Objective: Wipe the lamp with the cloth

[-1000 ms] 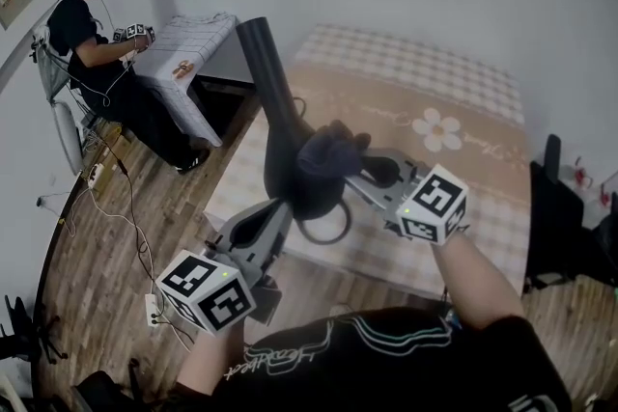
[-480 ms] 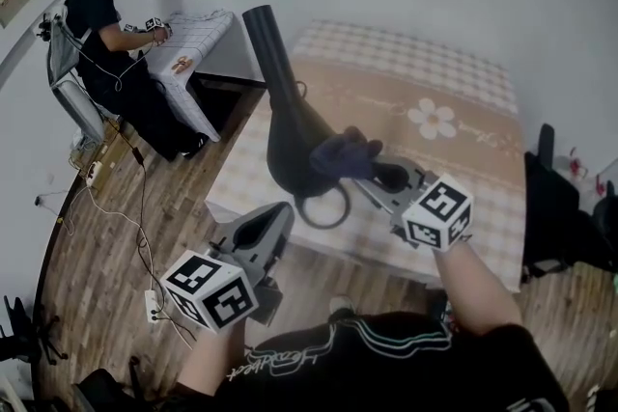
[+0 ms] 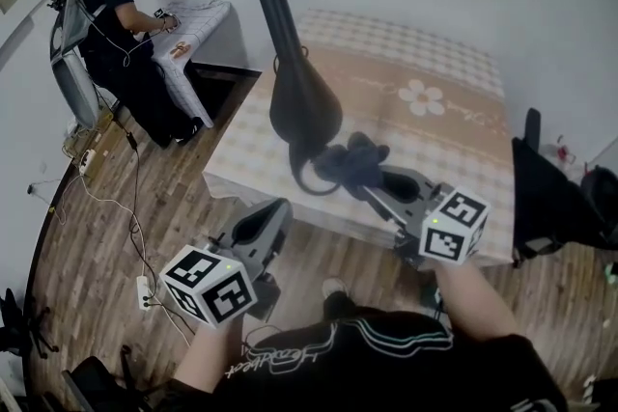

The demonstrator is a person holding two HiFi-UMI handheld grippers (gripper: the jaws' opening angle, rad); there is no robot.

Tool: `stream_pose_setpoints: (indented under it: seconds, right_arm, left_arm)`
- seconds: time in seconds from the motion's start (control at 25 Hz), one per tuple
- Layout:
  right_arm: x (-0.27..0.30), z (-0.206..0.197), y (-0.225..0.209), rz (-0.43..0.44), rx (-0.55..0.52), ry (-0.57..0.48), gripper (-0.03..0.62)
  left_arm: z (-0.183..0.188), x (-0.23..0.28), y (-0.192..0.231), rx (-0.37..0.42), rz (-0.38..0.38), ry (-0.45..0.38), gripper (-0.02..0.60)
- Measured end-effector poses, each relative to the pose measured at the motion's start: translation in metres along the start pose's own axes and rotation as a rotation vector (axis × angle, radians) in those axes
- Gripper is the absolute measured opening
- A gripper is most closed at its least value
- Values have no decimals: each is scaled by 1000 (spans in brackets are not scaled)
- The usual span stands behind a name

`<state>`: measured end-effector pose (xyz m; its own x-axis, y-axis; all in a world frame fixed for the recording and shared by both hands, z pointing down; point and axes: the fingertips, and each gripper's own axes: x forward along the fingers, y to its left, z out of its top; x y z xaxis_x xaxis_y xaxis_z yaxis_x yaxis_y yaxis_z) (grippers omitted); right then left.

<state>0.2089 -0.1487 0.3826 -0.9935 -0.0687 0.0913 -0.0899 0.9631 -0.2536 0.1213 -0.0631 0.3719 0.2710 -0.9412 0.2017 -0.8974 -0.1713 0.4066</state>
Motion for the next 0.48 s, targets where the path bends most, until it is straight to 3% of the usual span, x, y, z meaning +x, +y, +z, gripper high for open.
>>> stream_pose_setpoints:
  seconds: [0.32, 0.48]
  right_arm:
    - [-50, -19, 81, 39, 9, -13, 57]
    - [-64, -24, 108, 40, 87, -51, 57]
  left_arm:
    - [-31, -47, -34, 0, -34, -13, 0]
    - [-44, -66, -46, 2, -52, -22, 0]
